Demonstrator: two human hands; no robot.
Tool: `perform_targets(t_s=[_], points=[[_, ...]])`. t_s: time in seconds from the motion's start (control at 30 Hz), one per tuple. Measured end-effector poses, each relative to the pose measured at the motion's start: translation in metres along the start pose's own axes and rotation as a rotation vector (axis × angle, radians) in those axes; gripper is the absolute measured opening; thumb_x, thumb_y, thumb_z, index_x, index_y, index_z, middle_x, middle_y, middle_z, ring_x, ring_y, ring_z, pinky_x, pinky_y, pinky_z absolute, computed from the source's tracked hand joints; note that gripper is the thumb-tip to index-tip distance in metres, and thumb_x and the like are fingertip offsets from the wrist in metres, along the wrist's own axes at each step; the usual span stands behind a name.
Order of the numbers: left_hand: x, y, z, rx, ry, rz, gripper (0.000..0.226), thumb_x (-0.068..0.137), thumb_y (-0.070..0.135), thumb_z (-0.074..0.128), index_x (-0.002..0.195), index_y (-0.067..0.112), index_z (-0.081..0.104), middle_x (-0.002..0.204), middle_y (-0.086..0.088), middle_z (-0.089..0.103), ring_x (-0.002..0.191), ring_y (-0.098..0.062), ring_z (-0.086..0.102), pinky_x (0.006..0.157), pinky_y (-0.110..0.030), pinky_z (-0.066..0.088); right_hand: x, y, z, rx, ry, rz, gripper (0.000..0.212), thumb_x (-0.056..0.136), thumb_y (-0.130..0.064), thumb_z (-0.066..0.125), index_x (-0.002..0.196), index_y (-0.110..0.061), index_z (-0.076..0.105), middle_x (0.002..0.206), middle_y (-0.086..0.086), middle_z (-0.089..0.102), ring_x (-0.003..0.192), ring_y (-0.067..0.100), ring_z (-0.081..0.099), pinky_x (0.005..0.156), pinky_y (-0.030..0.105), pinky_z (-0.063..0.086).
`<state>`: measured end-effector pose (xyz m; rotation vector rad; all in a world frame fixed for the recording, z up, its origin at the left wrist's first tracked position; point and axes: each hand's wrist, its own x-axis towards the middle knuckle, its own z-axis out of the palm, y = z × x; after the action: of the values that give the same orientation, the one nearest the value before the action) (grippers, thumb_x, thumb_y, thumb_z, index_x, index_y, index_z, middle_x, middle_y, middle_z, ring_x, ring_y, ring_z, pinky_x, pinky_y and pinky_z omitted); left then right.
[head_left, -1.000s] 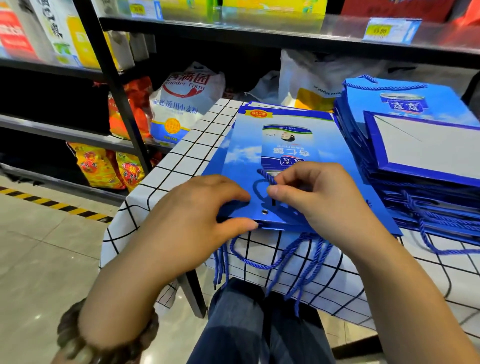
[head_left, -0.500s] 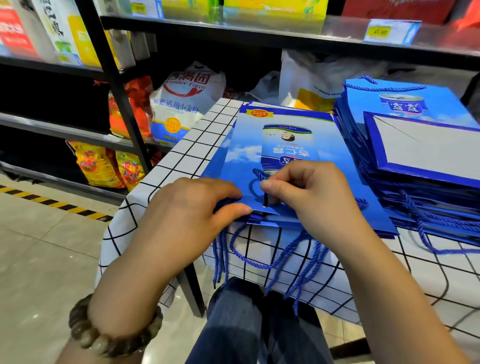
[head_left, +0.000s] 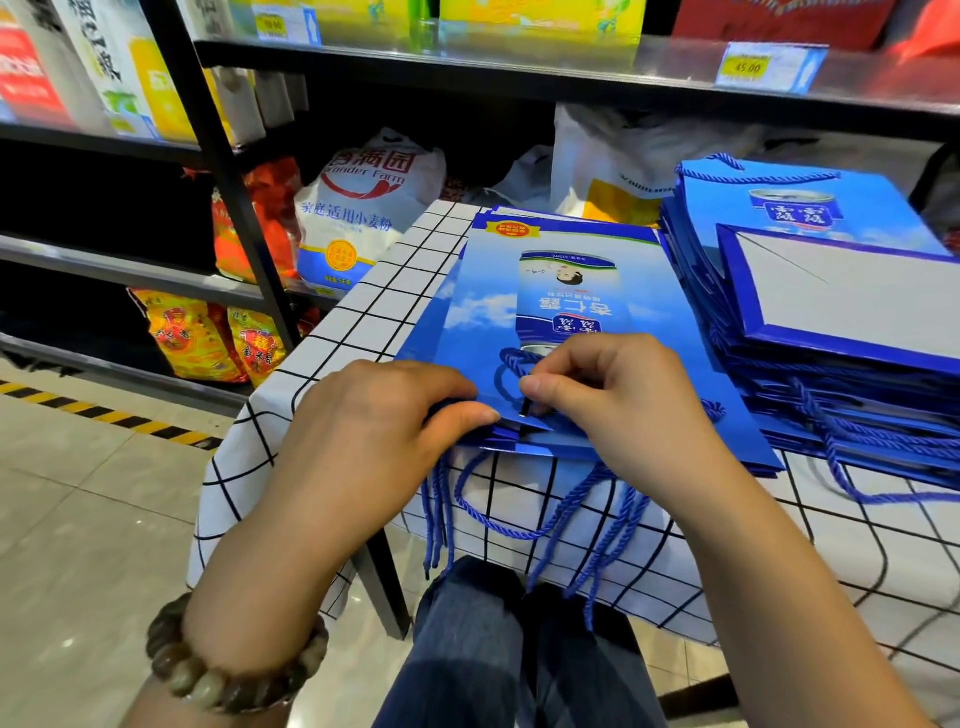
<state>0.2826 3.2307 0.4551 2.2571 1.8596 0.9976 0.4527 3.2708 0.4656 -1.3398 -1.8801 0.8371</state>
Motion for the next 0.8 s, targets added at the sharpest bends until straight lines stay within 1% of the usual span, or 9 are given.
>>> perform_targets(t_s=[0.07,0.13,0.2,0.27,0.33,0.43,0.57,0.67,0.8], points=[[0.001,0.0,0.002,0.022,0.036,0.029,0.042,0.076,0.057,0.042,0.08,0.028,0.072,0.075,0.008,0.072,0.071,-0.019,0.067,0.059,-0.036,0.053,-0.002,0.0,0.0,-0.191,-0.045,-0.065,0.018,0.083,-0.033,0.062,0.065,-0.029,0.061,0.063,-0.014,0.06,0.063,0.002,0.053,0.061,0.023,0.041],[0.002,-0.001,0.003,0.039,0.075,0.041,0.04,0.078,0.055,0.041,0.075,0.028,0.07,0.066,0.007,0.069,0.061,-0.018,0.063,0.052,-0.032,0.05,-0.005,-0.002,-0.004,-0.383,-0.101,-0.184,0.019,0.09,-0.036,0.052,0.079,-0.027,0.064,0.078,-0.009,0.057,0.077,0.008,0.051,0.072,0.032,0.044],[0.004,0.0,0.004,0.036,0.1,-0.006,0.041,0.08,0.056,0.038,0.072,0.029,0.068,0.063,0.007,0.066,0.059,-0.019,0.06,0.051,-0.03,0.044,-0.008,-0.005,-0.012,-0.441,-0.208,-0.244,0.028,0.09,-0.036,0.04,0.094,-0.023,0.065,0.09,-0.007,0.055,0.091,0.015,0.049,0.08,0.039,0.044],[0.007,0.001,0.004,0.025,0.129,-0.085,0.043,0.078,0.058,0.037,0.07,0.027,0.065,0.063,0.007,0.063,0.063,-0.02,0.058,0.053,-0.031,0.043,-0.008,-0.007,-0.016,-0.478,-0.301,-0.247,0.029,0.088,-0.028,0.038,0.103,-0.021,0.062,0.096,-0.006,0.053,0.096,0.017,0.049,0.082,0.04,0.044],[0.009,0.005,0.004,-0.027,0.19,-0.151,0.035,0.076,0.055,0.046,0.07,0.024,0.063,0.068,0.006,0.064,0.07,-0.019,0.059,0.058,-0.034,0.047,-0.006,-0.006,-0.013,-0.572,-0.277,-0.269,0.022,0.09,-0.017,0.041,0.102,-0.016,0.06,0.096,0.0,0.053,0.094,0.023,0.05,0.079,0.041,0.045],[0.006,0.012,0.005,-0.015,0.308,-0.091,0.033,0.076,0.049,0.052,0.062,0.02,0.06,0.08,0.005,0.068,0.075,-0.016,0.061,0.063,-0.034,0.049,-0.002,-0.006,-0.008,-0.598,-0.22,-0.271,0.016,0.092,-0.02,0.046,0.099,-0.021,0.06,0.095,0.0,0.056,0.092,0.026,0.053,0.076,0.042,0.047],[-0.003,0.023,0.012,0.133,0.175,-0.063,0.035,0.074,0.05,0.048,0.062,0.024,0.069,0.092,0.004,0.07,0.084,-0.02,0.064,0.077,-0.033,0.043,-0.001,-0.007,-0.007,-0.583,-0.218,-0.258,0.016,0.094,-0.025,0.046,0.102,-0.026,0.06,0.096,-0.005,0.058,0.094,0.022,0.054,0.075,0.039,0.047],[-0.001,0.029,0.024,0.235,0.109,-0.067,0.031,0.071,0.048,0.05,0.063,0.022,0.066,0.086,0.002,0.069,0.084,-0.024,0.063,0.075,-0.032,0.03,-0.001,-0.01,-0.007,-0.564,-0.199,-0.27,0.013,0.094,-0.027,0.045,0.093,-0.025,0.058,0.09,-0.005,0.057,0.09,0.021,0.053,0.071,0.038,0.047],[0.001,0.024,0.029,0.236,0.133,-0.004,0.028,0.082,0.035,0.044,0.07,0.016,0.062,0.081,0.001,0.066,0.08,-0.027,0.06,0.074,-0.032,0.027,-0.002,-0.009,-0.007,-0.532,-0.181,-0.261,0.015,0.095,-0.03,0.044,0.081,-0.032,0.05,0.082,-0.008,0.052,0.089,0.021,0.053,0.07,0.037,0.046]])
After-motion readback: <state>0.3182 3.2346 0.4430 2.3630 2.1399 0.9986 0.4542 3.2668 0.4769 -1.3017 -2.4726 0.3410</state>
